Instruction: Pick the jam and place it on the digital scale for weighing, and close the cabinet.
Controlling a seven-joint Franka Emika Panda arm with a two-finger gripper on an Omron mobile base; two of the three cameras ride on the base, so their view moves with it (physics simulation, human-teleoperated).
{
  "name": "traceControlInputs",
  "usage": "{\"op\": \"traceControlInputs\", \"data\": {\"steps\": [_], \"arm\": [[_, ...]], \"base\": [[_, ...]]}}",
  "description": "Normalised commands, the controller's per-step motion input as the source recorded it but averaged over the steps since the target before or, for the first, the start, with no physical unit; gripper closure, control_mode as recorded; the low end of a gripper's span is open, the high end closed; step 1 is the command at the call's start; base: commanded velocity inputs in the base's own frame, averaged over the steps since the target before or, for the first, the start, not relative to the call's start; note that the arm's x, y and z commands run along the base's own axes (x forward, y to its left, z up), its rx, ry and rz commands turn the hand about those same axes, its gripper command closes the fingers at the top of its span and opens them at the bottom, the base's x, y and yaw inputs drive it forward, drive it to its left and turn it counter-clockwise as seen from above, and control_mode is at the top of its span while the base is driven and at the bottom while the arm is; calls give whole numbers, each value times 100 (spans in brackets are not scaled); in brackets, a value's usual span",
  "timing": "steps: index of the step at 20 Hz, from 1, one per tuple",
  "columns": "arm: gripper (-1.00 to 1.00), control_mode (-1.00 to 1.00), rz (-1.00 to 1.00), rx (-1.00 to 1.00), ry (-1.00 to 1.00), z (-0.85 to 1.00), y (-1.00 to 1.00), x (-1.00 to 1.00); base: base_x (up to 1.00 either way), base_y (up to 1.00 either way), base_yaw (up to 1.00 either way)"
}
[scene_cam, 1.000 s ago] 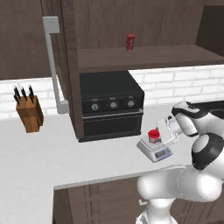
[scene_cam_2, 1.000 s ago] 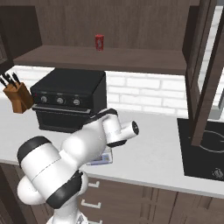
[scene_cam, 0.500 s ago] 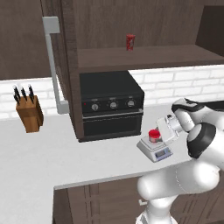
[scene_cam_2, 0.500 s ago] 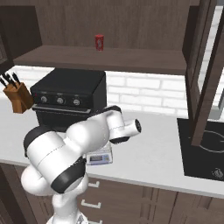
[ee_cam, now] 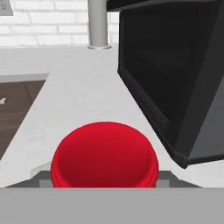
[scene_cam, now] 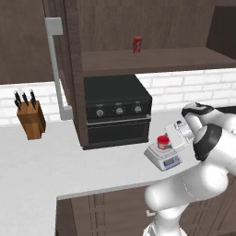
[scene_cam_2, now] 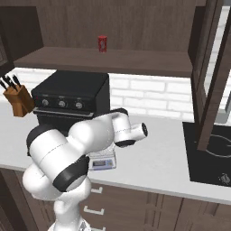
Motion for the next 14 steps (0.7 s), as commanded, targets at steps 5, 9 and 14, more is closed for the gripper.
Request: {"op": "traceControlInputs", "data": {"steps": [5,9,14], "arm": [[-100,-100,0,0,-5,0,0,-18],[-100,-100,0,0,-15,1,0,-50],[-100,-100,0,0,-22,3,-1,-14]], "base": [[0,0,0],[0,0,0],[0,0,0]]}}
